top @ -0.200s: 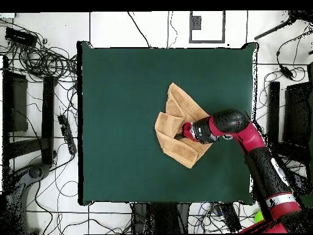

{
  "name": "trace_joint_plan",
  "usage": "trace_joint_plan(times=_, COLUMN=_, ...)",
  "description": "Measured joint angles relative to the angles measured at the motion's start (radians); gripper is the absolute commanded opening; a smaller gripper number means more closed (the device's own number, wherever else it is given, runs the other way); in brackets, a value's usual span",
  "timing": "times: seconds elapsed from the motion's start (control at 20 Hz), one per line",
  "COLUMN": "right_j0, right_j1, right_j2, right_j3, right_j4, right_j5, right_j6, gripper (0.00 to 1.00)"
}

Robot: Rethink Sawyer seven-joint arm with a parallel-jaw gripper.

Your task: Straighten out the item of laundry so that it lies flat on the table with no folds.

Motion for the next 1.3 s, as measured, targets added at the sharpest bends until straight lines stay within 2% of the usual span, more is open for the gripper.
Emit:
trace_joint_plan(times=0.7, right_j0=0.0, right_j1=-0.011, right_j2=0.0, right_j3=0.114, right_j4=0.005, right_j5=-0.138, right_j6=0.0, gripper=0.0)
trace_joint_plan(times=1.3, right_j0=0.0, right_j1=0.022, right_j2=0.0, right_j3=0.131, right_j4=0.028, right_j5=-0.153, right_j6=0.0, gripper=0.0)
